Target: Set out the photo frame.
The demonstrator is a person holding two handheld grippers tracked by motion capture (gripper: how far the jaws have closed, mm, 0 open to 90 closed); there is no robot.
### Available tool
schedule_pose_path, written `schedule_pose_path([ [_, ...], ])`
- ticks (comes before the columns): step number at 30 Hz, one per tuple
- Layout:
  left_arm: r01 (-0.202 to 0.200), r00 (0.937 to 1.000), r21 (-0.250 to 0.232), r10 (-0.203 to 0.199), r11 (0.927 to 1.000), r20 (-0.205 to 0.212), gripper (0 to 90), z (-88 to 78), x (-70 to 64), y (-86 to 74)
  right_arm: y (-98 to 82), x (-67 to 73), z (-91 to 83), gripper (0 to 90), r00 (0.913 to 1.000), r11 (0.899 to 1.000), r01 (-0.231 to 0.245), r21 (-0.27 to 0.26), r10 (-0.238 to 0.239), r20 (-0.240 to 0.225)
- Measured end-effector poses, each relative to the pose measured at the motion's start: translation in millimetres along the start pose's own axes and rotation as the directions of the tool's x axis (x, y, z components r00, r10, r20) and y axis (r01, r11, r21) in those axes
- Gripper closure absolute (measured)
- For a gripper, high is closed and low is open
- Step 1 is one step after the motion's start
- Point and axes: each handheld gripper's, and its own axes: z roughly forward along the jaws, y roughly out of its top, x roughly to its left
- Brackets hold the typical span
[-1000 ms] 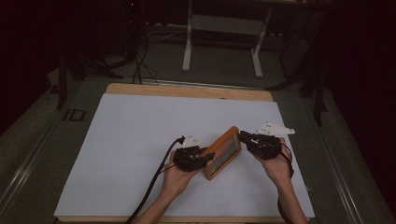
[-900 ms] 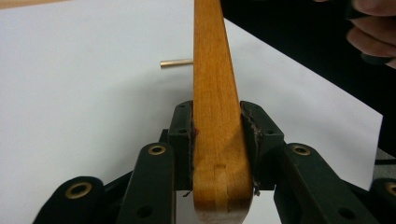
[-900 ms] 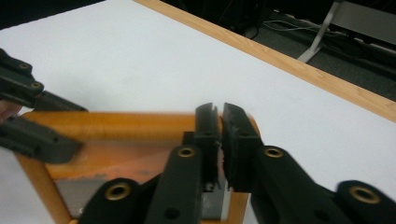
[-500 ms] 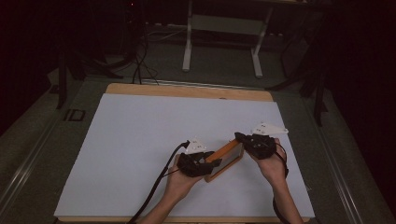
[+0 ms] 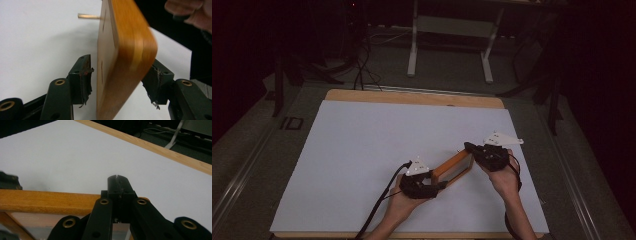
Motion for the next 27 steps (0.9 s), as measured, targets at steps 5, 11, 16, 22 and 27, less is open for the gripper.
schedule_pose_path([
  [5, -0.027, 0.9992, 0.0, 0.027, 0.9996, -0.031, 52.4, 5.0, -6.4, -6.8, -2.5, -1.4, -1.0, 89.9, 1.0, 1.0, -0.005, -0.015, 0.005, -0.005],
  [11, -0.053, 0.9952, -0.004, 0.052, 0.9986, -0.083, 63.5, 9.1, -7.9, -10.6, -4.9, -1.9, -2.6, 89.9, 0.9998, 0.999, -0.018, -0.027, 0.018, -0.005],
  [16, -0.138, 0.984, 0.009, 0.138, 0.9904, -0.112, 66.4, 10.5, -14.9, -10.7, -5.1, -2.6, 2.3, 89.8, 0.9997, 1.0, -0.02, 0.004, 0.02, 0.012],
  [22, -0.141, 0.9847, 0.024, 0.142, 0.9898, -0.101, 68.7, 8.9, -10.2, -4.9, -1.7, -0.4, 2.9, 88.8, 0.9998, 1.0, 0.002, 0.002, -0.002, 0.019],
  [27, -0.139, 0.9871, 0.014, 0.14, 0.9902, -0.077, 69.1, 4.2, -3.1, 8.3, 0.1, -3.9, -2.7, 80.3, 0.9997, 1.0, 0.007, -0.006, -0.007, 0.025],
])
